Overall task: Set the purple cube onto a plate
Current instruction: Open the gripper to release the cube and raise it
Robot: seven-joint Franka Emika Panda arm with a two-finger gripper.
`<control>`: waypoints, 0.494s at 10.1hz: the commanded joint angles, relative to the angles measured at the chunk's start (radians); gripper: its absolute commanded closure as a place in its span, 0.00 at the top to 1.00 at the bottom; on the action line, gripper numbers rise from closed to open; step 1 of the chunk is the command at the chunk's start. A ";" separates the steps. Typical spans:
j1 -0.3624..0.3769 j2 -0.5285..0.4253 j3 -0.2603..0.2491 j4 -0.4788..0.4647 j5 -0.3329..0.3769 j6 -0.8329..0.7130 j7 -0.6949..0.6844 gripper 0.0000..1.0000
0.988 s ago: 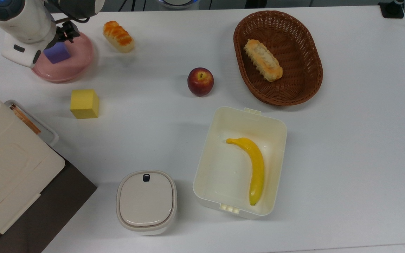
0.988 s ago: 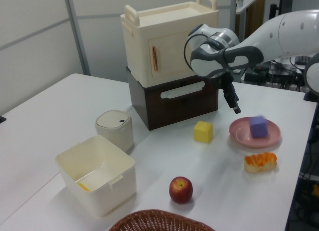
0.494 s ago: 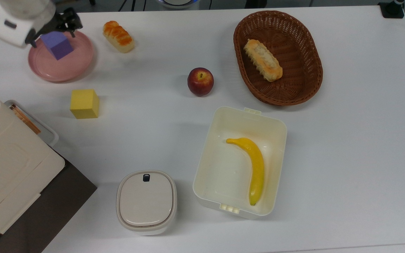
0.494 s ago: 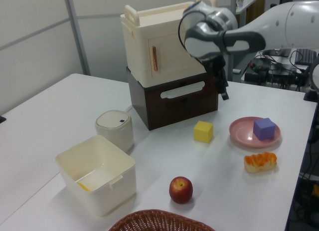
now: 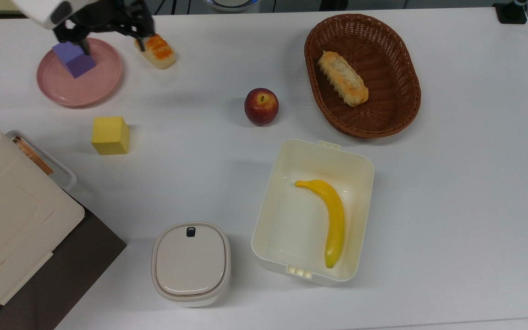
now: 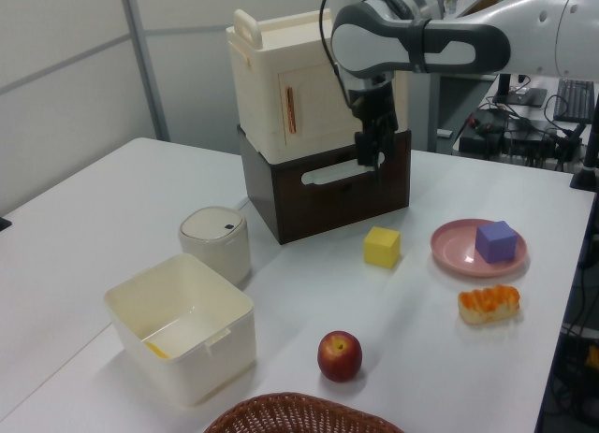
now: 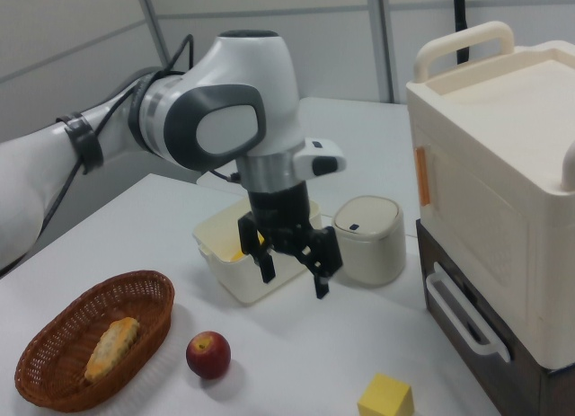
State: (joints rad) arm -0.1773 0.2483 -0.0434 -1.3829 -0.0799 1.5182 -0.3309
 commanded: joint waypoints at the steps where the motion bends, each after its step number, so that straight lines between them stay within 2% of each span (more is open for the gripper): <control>1: 0.094 -0.009 -0.006 -0.010 0.028 0.066 0.227 1.00; 2: 0.128 -0.001 -0.006 -0.024 0.031 0.167 0.318 1.00; 3: 0.134 0.003 -0.006 -0.048 0.031 0.213 0.340 1.00; 5: 0.133 -0.003 -0.007 -0.048 0.020 0.200 0.329 1.00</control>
